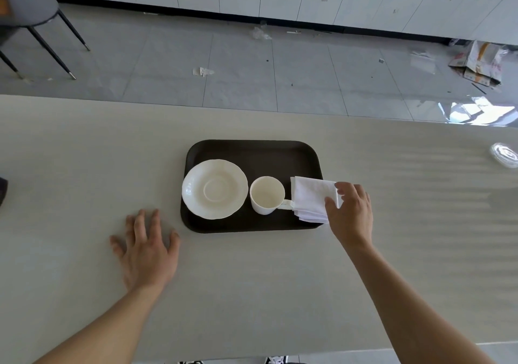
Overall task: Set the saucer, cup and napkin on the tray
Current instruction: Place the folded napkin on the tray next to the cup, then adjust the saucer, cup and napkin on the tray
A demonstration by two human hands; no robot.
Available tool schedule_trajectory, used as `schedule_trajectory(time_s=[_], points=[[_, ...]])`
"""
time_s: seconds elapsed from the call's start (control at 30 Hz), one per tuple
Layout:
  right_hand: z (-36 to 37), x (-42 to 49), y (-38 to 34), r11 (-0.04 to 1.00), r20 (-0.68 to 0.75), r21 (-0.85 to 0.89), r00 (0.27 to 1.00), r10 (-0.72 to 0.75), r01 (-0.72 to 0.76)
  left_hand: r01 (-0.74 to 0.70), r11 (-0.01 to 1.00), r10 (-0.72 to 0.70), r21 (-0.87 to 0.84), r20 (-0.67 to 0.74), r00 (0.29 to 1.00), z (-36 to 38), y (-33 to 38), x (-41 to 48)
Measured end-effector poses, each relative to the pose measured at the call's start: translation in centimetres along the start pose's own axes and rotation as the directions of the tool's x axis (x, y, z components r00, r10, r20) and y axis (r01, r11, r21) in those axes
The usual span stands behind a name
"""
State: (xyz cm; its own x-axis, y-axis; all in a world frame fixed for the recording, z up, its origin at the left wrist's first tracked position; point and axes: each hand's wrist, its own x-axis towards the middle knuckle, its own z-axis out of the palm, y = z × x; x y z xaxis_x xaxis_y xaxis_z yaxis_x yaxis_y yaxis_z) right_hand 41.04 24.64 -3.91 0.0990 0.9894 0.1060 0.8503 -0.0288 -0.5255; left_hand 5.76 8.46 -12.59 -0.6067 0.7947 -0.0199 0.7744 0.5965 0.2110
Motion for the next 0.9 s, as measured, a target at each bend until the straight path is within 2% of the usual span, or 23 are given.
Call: schedule_trajectory(time_s=[0.3,0.47,0.67,0.9], points=[[-0.8,2.2,-4.1,0.985,-0.01,0.123,0.993,-0.119,0.12,0.011,1.0,-0.011,0.01,0.01,1.0,-0.3,0.2,-0.1],[0.3,3.8,-7.5,0.972,0.083,0.139,0.976,-0.2,0.188,0.011,1.0,-0.011,0.004,0.005,1.0,-0.3,0.1,-0.1],[2.8,5.3,-10.9,0.944,0.192,0.095,0.924,-0.33,0.317,0.016,1.0,-0.016,0.015,0.01,1.0,-0.2,0.1,-0.1],[5.1,7.1,-12.8,0.929,0.374,0.0,0.861,-0.344,0.371,0.025,0.999,-0.025,0.026,0.017,1.0,-0.2,0.1,0.0]])
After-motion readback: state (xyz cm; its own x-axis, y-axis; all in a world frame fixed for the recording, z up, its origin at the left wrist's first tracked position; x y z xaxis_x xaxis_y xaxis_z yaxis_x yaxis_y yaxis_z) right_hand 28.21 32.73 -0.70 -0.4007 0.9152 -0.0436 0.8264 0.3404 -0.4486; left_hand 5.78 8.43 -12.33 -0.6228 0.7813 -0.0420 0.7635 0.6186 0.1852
